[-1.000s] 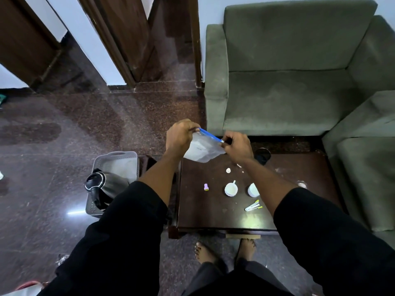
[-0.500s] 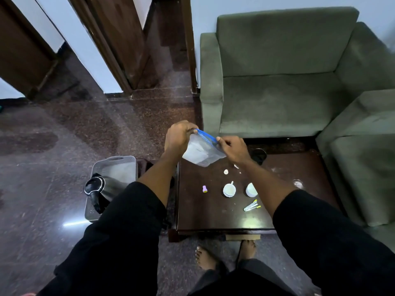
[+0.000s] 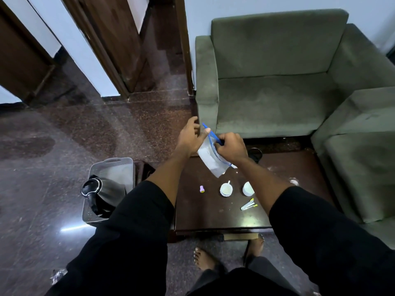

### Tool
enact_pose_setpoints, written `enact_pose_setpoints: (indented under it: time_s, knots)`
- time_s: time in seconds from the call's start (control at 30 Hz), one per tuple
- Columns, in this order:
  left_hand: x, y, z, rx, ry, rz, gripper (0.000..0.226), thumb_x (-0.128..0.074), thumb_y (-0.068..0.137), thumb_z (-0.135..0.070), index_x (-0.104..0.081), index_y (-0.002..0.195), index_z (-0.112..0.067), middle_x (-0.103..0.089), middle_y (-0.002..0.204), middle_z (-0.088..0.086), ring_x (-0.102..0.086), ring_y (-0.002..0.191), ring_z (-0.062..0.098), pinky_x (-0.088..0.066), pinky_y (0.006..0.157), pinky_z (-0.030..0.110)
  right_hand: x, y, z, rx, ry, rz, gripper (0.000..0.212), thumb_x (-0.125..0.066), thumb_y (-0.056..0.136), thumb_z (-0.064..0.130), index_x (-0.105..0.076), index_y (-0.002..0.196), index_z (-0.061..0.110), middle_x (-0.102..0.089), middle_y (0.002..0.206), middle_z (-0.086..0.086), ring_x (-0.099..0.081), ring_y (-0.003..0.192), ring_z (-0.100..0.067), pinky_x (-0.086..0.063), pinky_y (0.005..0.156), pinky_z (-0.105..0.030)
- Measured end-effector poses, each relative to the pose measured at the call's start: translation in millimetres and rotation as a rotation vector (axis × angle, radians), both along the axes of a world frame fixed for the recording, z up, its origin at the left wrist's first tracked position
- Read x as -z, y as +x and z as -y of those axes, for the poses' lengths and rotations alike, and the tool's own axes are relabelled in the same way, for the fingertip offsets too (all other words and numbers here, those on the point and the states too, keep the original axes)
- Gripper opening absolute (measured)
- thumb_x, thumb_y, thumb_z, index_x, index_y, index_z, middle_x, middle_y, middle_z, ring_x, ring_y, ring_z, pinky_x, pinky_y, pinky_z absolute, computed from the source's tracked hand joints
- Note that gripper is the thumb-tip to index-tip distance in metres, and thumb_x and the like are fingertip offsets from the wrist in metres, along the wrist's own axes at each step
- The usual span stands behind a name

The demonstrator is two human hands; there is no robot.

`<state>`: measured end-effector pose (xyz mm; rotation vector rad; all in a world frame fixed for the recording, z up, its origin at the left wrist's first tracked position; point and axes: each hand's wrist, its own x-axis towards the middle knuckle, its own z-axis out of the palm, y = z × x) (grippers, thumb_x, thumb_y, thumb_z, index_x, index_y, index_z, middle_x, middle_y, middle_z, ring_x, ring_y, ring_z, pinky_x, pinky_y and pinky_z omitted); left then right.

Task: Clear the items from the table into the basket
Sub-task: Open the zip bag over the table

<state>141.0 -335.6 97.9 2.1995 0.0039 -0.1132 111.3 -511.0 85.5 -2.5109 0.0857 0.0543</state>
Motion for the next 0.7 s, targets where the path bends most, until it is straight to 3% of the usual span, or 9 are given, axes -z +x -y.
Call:
enact_pose_setpoints:
  time_s: [0.07, 0.13, 0.2, 0.33, 0.43, 0.6, 0.7]
  knots:
    - [3, 0, 4, -0.050, 0.016, -0.151, 0.122, -0.075, 0.070, -0.076, -0.022, 0.161, -0.015, -0.047, 0.155, 0.014, -0.048, 0.141, 0.027, -0.042, 0.116, 0.047, -3, 2, 1, 0.012, 0.009, 0.007, 0.024, -0.065, 0.079, 0.025, -0.055, 0.064, 0.009, -0.046, 0.052, -0.004, -0.054, 0.064, -0.036, -0.038, 0.055, -0.033]
    - [5, 1, 9, -0.040, 0.038, -0.272, 0.140, -0.078, 0.060, -0.080, -0.011, 0.164, -0.014, -0.040, 0.160, 0.018, -0.043, 0.146, 0.031, -0.040, 0.117, 0.047, -5, 4, 1, 0.007, 0.017, 0.025, 0.021, -0.063, 0.079, 0.023, -0.056, 0.064, 0.010, -0.047, 0.052, -0.004, -0.054, 0.064, -0.037, -0.038, 0.055, -0.033]
    - [7, 2, 15, -0.047, 0.078, -0.345, 0.122, -0.084, 0.071, -0.062, -0.020, 0.160, -0.008, -0.046, 0.155, 0.019, -0.049, 0.141, 0.034, -0.044, 0.113, 0.043, -5, 6, 3, -0.011, 0.019, 0.033, 0.020, -0.064, 0.080, 0.021, -0.059, 0.067, 0.008, -0.051, 0.055, -0.006, -0.056, 0.066, -0.038, -0.045, 0.055, -0.037]
    - [17, 2, 16, -0.068, 0.260, -0.243, 0.049, -0.072, 0.082, -0.021, -0.057, 0.128, -0.014, -0.068, 0.126, 0.015, -0.063, 0.120, 0.034, -0.050, 0.097, 0.036, 4, 8, 12, 0.114, 0.034, 0.033, 0.011, -0.065, 0.082, 0.019, -0.064, 0.075, 0.010, -0.068, 0.073, -0.012, -0.063, 0.078, -0.039, -0.046, 0.061, -0.035]
    - [21, -1, 12, -0.093, 0.282, -0.210, 0.033, -0.068, 0.080, -0.017, -0.069, 0.112, -0.021, -0.073, 0.115, 0.008, -0.066, 0.112, 0.030, -0.050, 0.093, 0.033, 13, 12, 22, 0.216, 0.044, 0.022, 0.003, -0.061, 0.082, 0.014, -0.063, 0.080, 0.015, -0.071, 0.085, -0.015, -0.064, 0.086, -0.041, -0.043, 0.065, -0.035]
    - [26, -2, 23, -0.066, 0.247, -0.115, 0.015, -0.068, 0.077, -0.016, -0.074, 0.090, -0.023, -0.070, 0.076, -0.001, -0.069, 0.087, 0.028, -0.054, 0.083, 0.033, 23, 9, 30, 0.189, 0.050, 0.022, 0.023, -0.058, 0.080, 0.007, -0.056, 0.096, 0.022, -0.067, 0.090, -0.009, -0.057, 0.080, -0.036, -0.045, 0.066, -0.038]
    - [28, -4, 34, -0.116, 0.216, -0.066, 0.009, -0.070, 0.079, -0.019, -0.074, 0.084, -0.026, -0.068, 0.068, -0.009, -0.070, 0.079, 0.021, -0.056, 0.079, 0.032, 27, 6, 29, 0.155, -0.109, 0.301, 0.025, -0.064, 0.076, 0.000, -0.055, 0.095, 0.014, -0.057, 0.087, -0.009, -0.051, 0.075, -0.033, -0.034, 0.067, -0.041]
